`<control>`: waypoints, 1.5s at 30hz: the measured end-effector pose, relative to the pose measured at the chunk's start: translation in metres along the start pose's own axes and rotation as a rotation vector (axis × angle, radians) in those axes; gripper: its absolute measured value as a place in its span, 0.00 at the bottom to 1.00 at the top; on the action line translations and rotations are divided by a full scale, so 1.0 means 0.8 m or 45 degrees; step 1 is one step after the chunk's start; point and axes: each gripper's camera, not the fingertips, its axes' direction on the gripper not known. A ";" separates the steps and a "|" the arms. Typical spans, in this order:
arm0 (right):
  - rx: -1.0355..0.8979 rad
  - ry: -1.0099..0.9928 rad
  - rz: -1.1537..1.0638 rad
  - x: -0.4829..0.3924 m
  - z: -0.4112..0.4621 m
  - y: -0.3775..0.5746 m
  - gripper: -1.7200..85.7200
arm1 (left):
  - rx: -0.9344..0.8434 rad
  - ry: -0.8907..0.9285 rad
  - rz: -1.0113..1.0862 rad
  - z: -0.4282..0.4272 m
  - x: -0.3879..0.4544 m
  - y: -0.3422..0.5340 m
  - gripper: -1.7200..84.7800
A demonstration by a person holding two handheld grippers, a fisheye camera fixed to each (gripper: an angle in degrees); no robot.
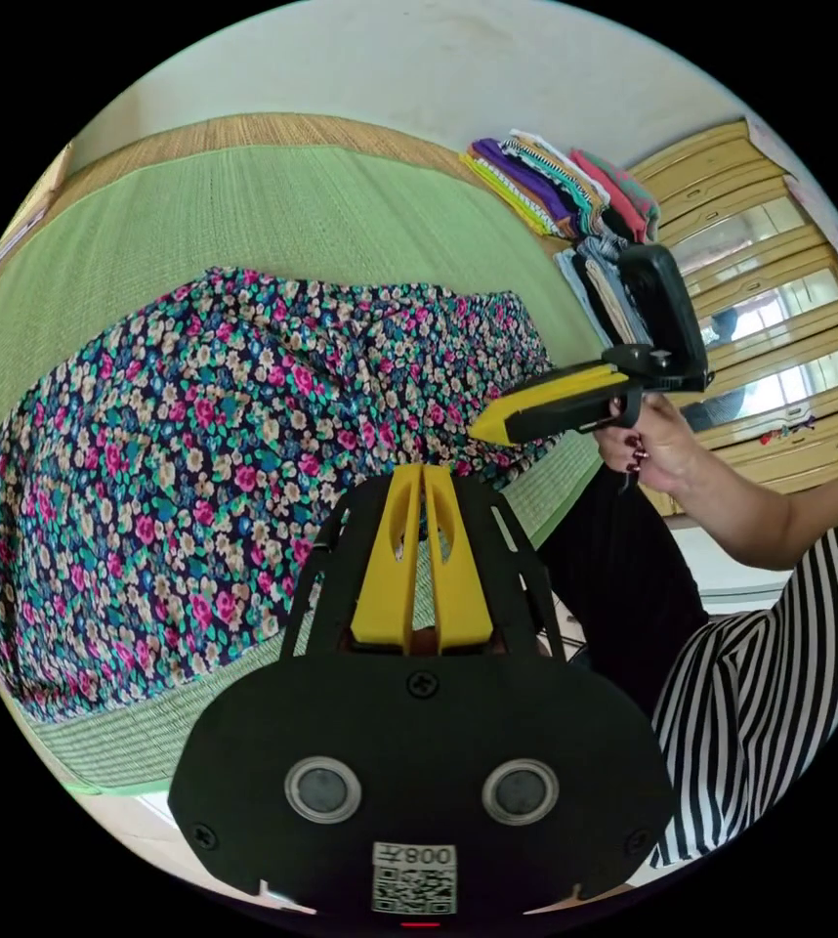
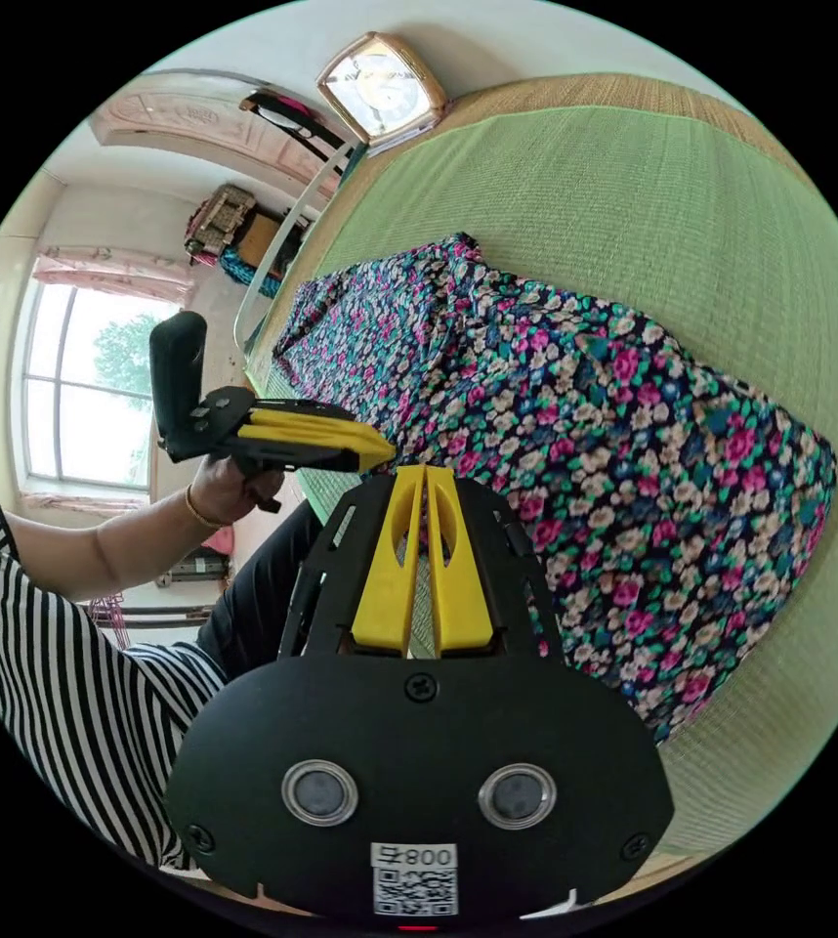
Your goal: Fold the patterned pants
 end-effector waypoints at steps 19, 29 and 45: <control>0.455 -0.225 0.606 0.218 -0.170 0.184 0.06 | -0.048 0.003 0.562 0.129 0.176 -0.018 0.11; 0.516 -0.275 0.568 0.266 -0.205 0.169 0.10 | -0.176 -0.393 0.712 0.199 0.223 -0.001 0.06; 0.308 -0.073 0.495 0.295 -0.209 0.046 0.09 | -0.128 -0.273 0.649 0.186 0.198 0.046 0.04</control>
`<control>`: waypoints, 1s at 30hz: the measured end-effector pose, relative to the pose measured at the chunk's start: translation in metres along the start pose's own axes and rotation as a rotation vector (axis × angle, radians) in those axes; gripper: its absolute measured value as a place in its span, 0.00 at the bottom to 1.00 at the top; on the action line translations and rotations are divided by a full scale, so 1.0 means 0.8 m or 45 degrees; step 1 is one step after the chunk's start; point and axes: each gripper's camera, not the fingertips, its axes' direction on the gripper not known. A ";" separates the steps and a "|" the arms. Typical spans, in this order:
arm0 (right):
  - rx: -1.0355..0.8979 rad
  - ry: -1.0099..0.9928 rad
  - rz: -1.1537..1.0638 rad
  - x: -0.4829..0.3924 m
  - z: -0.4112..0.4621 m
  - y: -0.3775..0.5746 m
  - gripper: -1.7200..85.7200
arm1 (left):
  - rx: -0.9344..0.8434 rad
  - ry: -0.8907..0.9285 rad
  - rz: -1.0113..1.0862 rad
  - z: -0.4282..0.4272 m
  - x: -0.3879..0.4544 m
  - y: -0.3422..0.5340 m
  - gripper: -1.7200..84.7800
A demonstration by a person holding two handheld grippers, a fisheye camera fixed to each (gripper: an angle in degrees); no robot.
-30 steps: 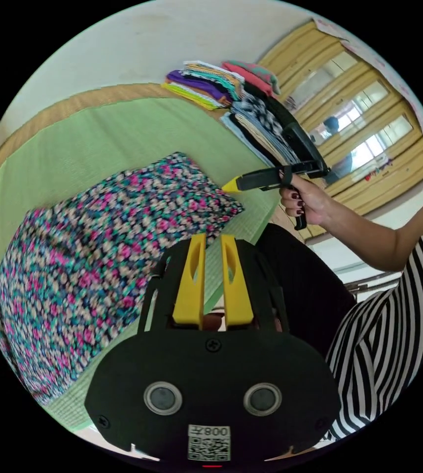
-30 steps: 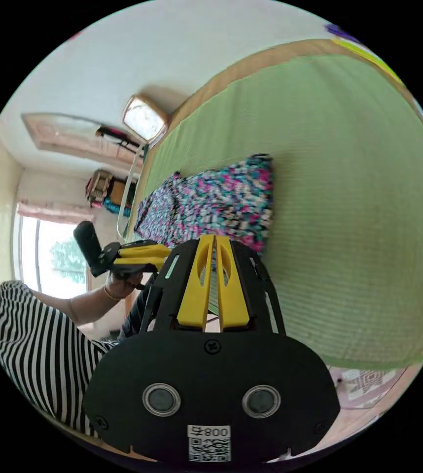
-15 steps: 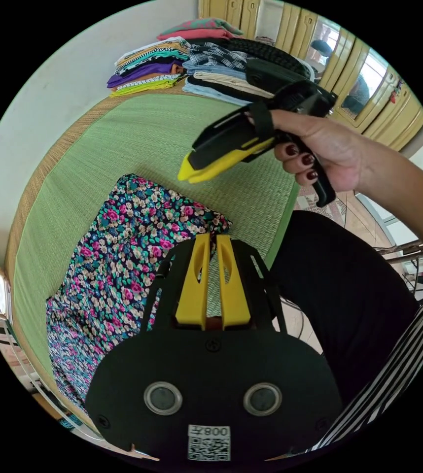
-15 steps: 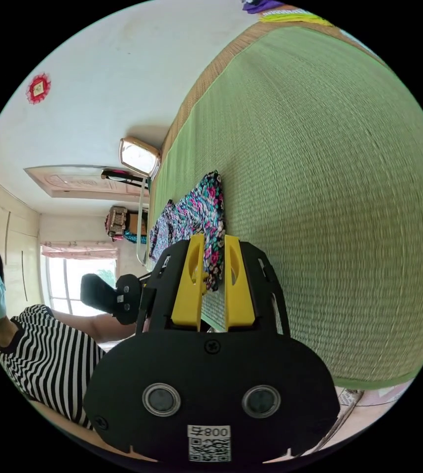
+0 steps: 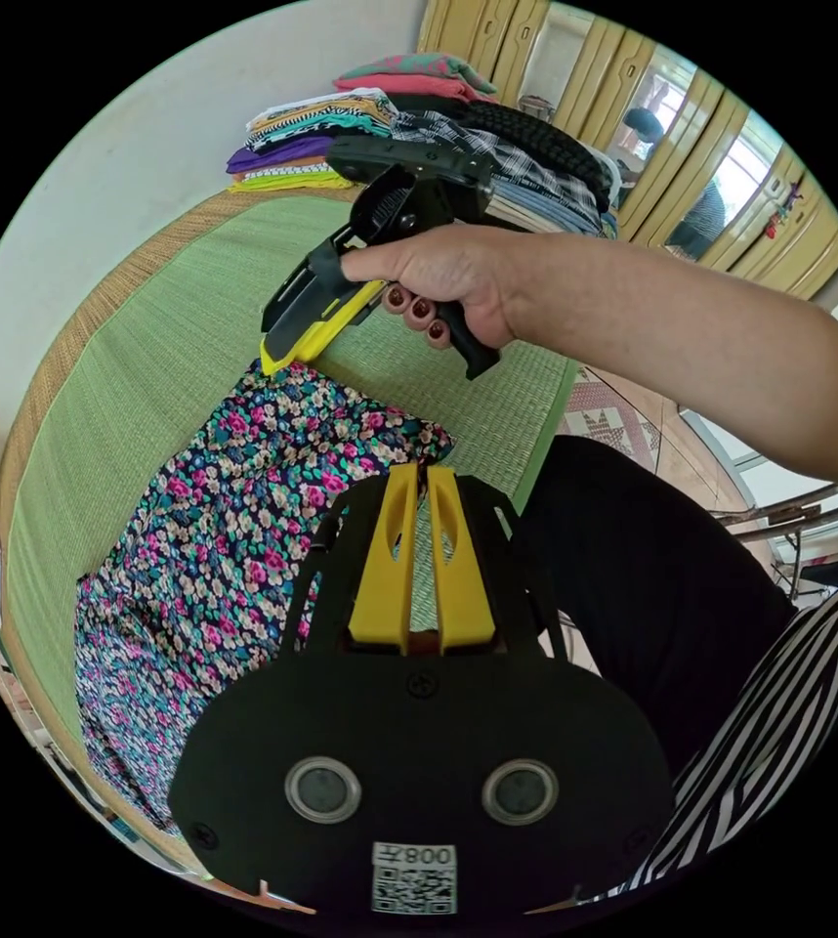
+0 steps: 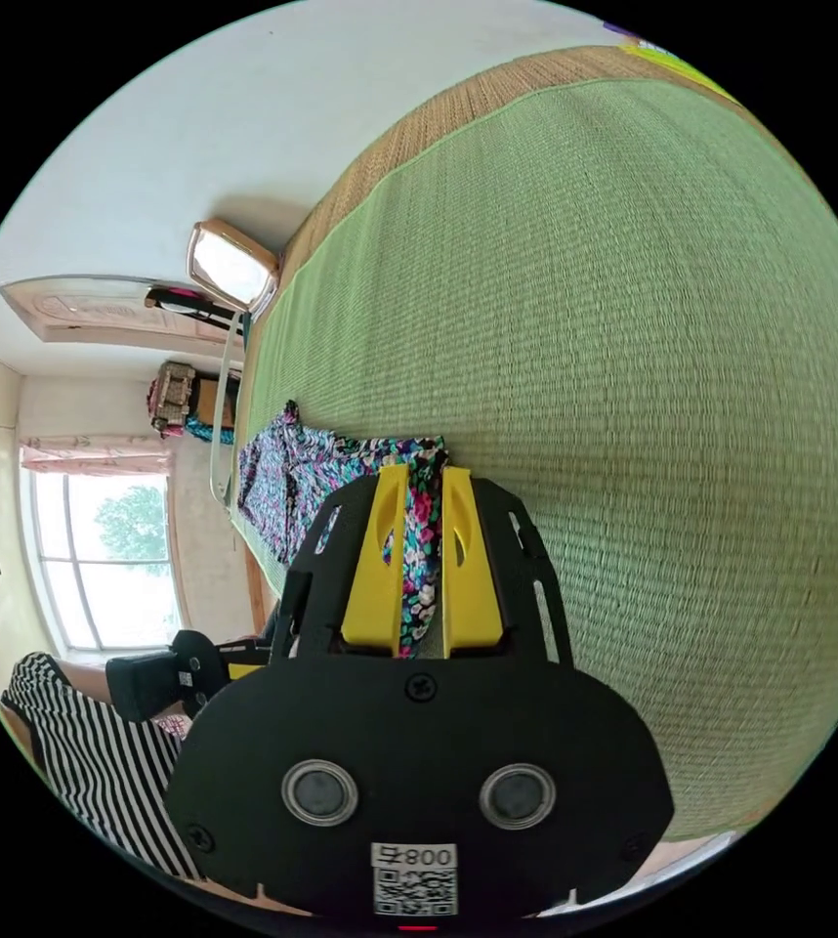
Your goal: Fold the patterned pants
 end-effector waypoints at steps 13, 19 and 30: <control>0.214 -0.198 0.260 0.041 -0.045 0.068 0.04 | 0.130 0.185 0.088 -0.037 0.004 0.070 0.04; 0.336 -0.351 0.203 -0.013 -0.039 0.074 0.04 | 0.317 0.271 -0.058 -0.095 -0.045 0.145 0.04; 0.306 -0.608 -0.129 -0.227 0.088 -0.006 0.04 | 0.776 0.305 -0.563 -0.221 -0.193 0.392 0.04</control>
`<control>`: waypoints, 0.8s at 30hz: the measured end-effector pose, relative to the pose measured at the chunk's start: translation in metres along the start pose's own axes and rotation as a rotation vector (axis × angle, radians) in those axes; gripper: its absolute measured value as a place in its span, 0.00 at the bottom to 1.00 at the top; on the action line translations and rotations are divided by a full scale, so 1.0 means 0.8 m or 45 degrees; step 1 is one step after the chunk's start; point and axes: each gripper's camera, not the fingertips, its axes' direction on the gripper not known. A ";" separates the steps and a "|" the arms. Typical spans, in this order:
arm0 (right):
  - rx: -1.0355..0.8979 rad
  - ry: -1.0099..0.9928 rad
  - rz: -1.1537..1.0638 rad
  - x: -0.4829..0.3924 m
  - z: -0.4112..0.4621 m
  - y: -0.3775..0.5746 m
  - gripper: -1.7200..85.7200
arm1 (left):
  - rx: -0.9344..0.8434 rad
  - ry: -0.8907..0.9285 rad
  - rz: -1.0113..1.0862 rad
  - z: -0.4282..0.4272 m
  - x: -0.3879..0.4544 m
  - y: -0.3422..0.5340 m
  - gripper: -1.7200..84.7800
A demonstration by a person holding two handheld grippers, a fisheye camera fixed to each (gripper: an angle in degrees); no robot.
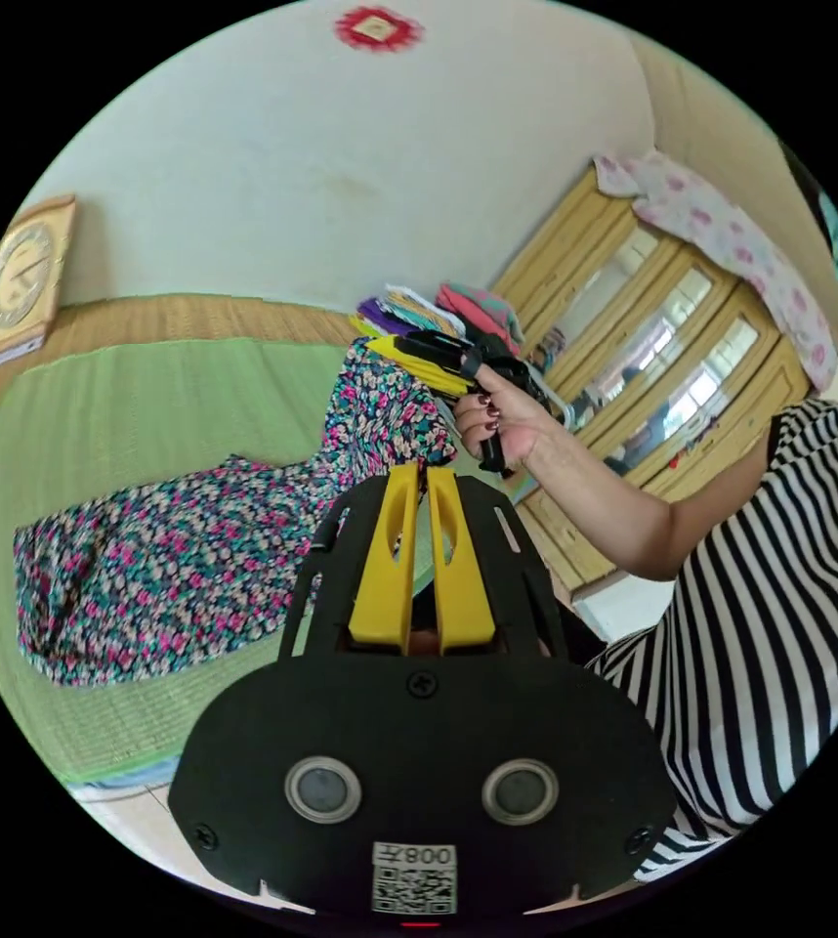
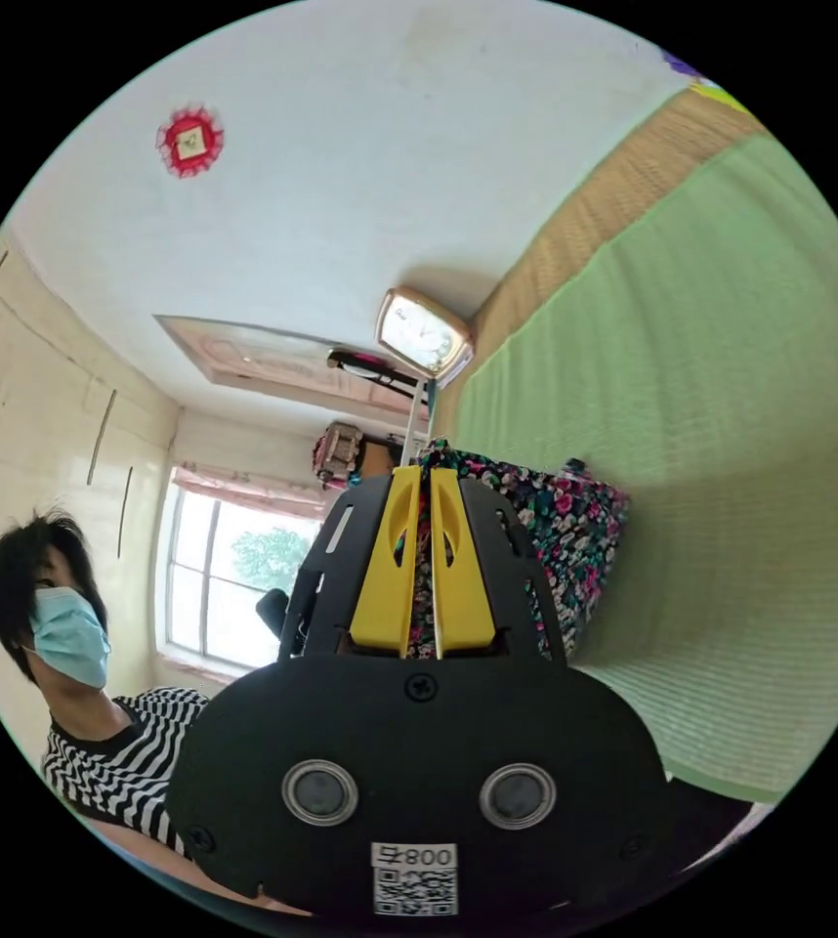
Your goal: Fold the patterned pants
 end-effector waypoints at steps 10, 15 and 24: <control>-0.346 0.118 -0.071 -0.020 0.319 -0.041 0.04 | 0.194 -0.139 -0.460 -0.149 -0.182 0.094 0.04; -0.473 0.174 -0.043 -0.006 0.443 -0.046 0.04 | 0.259 -0.163 -0.639 -0.198 -0.251 0.131 0.04; -0.626 0.248 -0.014 0.030 0.614 -0.056 0.04 | 0.236 -0.205 -0.811 -0.251 -0.350 0.166 0.04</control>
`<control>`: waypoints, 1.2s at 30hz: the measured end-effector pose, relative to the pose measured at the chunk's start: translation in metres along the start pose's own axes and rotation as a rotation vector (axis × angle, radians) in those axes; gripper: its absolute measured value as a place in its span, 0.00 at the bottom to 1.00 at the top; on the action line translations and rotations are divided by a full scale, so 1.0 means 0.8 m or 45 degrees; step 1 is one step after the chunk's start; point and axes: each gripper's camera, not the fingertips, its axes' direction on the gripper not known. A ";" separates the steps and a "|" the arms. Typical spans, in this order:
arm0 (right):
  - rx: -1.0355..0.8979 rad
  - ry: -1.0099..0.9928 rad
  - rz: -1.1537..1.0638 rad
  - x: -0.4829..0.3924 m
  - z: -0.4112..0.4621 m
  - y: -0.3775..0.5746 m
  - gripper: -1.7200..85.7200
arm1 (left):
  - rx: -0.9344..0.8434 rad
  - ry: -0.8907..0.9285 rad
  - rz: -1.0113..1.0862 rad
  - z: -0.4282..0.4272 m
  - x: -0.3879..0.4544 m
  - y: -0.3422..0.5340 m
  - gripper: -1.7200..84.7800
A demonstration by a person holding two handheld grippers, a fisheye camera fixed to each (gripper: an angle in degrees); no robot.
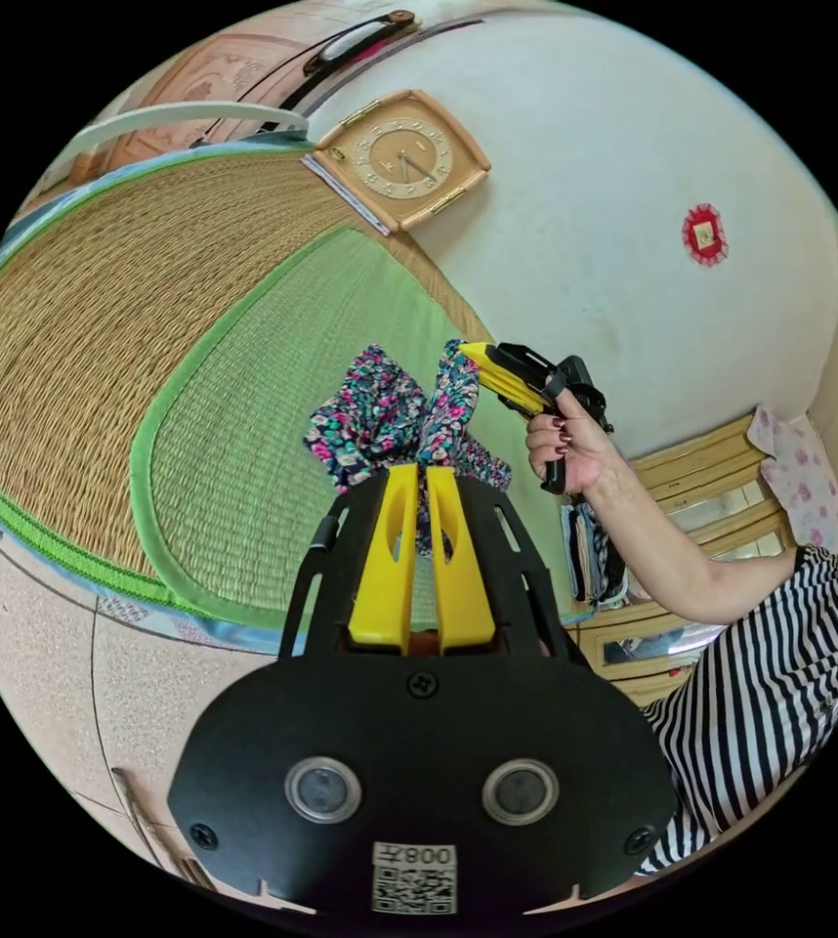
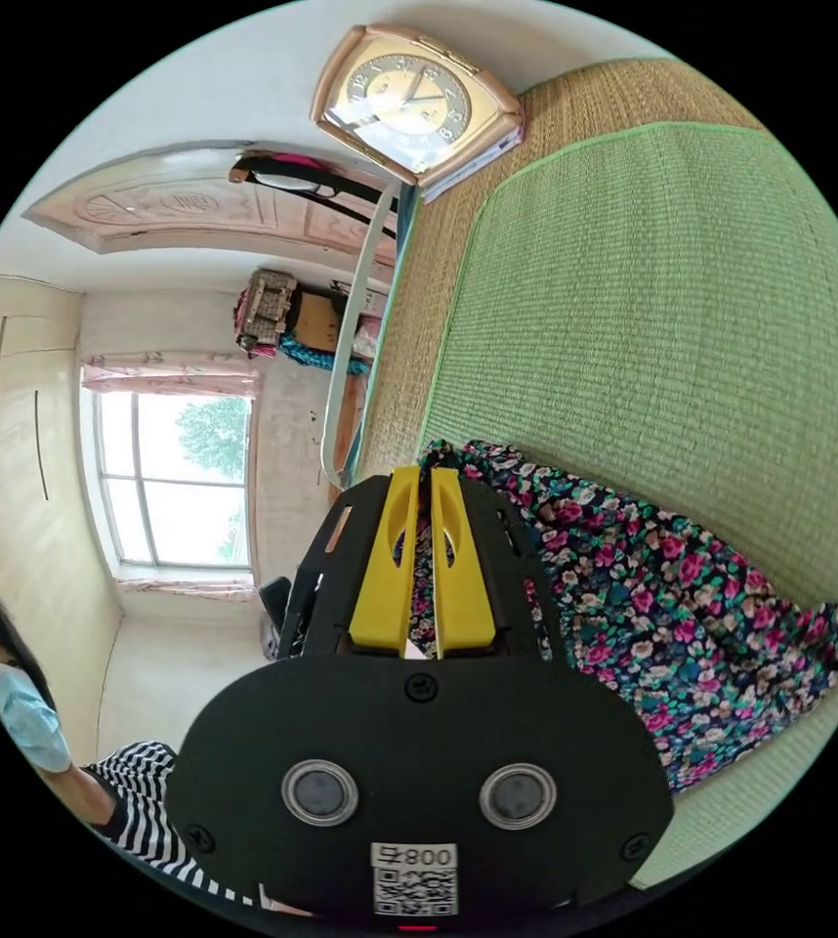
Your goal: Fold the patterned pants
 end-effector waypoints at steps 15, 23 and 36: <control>-0.063 0.056 -0.218 -0.017 0.108 -0.061 0.04 | 0.250 0.003 -0.086 -0.055 -0.051 -0.016 0.02; -0.272 0.316 -0.166 0.003 0.210 -0.103 0.02 | -0.017 -0.364 0.005 -0.011 -0.050 -0.065 0.02; -0.213 0.258 -0.288 -0.002 0.204 -0.109 0.02 | -0.021 -0.297 0.097 -0.014 -0.036 -0.093 0.02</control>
